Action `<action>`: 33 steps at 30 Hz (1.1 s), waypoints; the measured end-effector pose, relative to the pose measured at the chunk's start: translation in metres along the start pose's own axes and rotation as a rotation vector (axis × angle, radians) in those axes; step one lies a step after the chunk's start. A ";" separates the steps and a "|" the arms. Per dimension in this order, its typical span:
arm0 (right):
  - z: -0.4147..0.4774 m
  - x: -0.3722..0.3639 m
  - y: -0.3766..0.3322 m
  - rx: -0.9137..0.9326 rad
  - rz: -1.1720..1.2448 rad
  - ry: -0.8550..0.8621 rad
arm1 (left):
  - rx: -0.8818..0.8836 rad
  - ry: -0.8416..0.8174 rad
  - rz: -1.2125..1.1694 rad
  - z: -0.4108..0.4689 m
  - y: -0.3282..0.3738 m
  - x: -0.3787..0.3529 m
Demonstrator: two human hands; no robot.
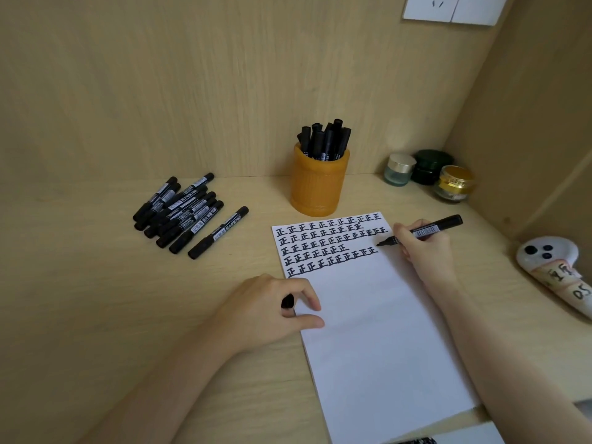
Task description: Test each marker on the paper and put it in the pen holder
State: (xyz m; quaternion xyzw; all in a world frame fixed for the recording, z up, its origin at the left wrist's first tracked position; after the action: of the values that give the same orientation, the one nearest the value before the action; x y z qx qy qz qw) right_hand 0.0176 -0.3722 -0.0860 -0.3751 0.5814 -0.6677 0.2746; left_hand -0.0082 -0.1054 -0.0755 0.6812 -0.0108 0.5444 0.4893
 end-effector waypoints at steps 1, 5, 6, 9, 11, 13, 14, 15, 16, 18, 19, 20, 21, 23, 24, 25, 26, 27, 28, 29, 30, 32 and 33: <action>0.000 0.000 0.000 0.000 -0.001 -0.001 | -0.001 0.001 -0.001 0.000 0.000 0.000; -0.001 -0.002 -0.001 0.011 -0.037 -0.014 | 0.002 -0.003 0.002 0.000 0.000 0.000; -0.001 -0.002 -0.001 0.014 -0.052 -0.019 | 0.003 -0.003 0.005 0.000 0.000 0.000; -0.001 -0.002 -0.002 0.028 -0.079 -0.008 | 0.000 0.004 0.003 0.000 -0.001 0.000; 0.000 -0.001 -0.002 0.040 -0.080 0.023 | 0.001 0.007 -0.002 0.000 -0.003 -0.001; 0.000 0.000 -0.001 0.035 -0.070 0.042 | -0.001 0.004 -0.003 0.000 -0.004 -0.002; 0.001 0.001 0.000 0.025 -0.061 0.043 | -0.003 0.006 -0.003 0.000 -0.004 -0.002; 0.001 0.001 0.001 0.013 -0.049 0.041 | -0.004 0.008 -0.001 0.001 -0.004 -0.001; 0.001 0.002 0.001 0.003 -0.037 0.038 | -0.005 0.008 0.002 0.001 -0.005 -0.001; 0.001 0.002 0.001 -0.004 -0.027 0.031 | -0.004 0.010 0.006 0.000 -0.005 -0.001; 0.002 0.002 0.002 -0.003 -0.030 0.028 | -0.005 0.012 0.006 0.000 -0.006 -0.001; 0.002 0.001 0.002 -0.003 -0.038 0.024 | -0.007 0.014 0.005 0.000 -0.006 -0.002; 0.002 0.001 0.002 -0.002 -0.048 0.022 | -0.009 0.016 0.002 0.000 -0.007 -0.002; 0.003 0.000 0.003 0.001 -0.059 0.022 | -0.008 0.017 -0.005 0.001 -0.008 -0.002; 0.003 0.001 0.003 0.002 -0.061 0.026 | -0.009 0.018 -0.004 0.001 -0.008 -0.002; 0.004 0.001 0.003 0.005 -0.064 0.029 | -0.010 0.021 -0.002 0.001 -0.008 -0.002; 0.003 0.001 0.002 0.008 -0.070 0.030 | -0.012 0.022 -0.002 0.001 -0.008 -0.002; 0.004 0.001 0.002 0.011 -0.076 0.031 | -0.012 0.022 -0.004 0.001 -0.008 -0.002; 0.004 0.001 0.002 0.015 -0.077 0.031 | -0.011 0.019 -0.004 0.001 -0.008 -0.002; 0.004 0.001 0.002 0.015 -0.075 0.032 | -0.010 0.016 -0.002 0.001 -0.007 -0.002; 0.004 0.002 0.002 0.013 -0.067 0.033 | -0.010 0.014 -0.001 0.001 -0.007 -0.002; 0.004 0.003 0.003 0.006 -0.035 0.040 | -0.016 0.019 0.004 0.001 -0.008 -0.002; 0.005 0.003 0.003 0.003 -0.025 0.042 | -0.019 0.022 0.006 0.001 -0.008 -0.002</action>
State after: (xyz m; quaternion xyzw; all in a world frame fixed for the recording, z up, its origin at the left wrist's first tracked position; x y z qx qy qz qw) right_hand 0.0195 -0.3777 -0.0884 -0.3678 0.5813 -0.6797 0.2546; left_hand -0.0039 -0.1032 -0.0824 0.6705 -0.0125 0.5534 0.4940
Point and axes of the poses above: each hand's wrist, its own z-axis towards the middle knuckle, its own x-axis out of the back of the hand, y = z × x, the point moved 5 cm from there along z, towards the middle knuckle, and after that the axes turned 5 degrees about -x, right-handed, at the moved point
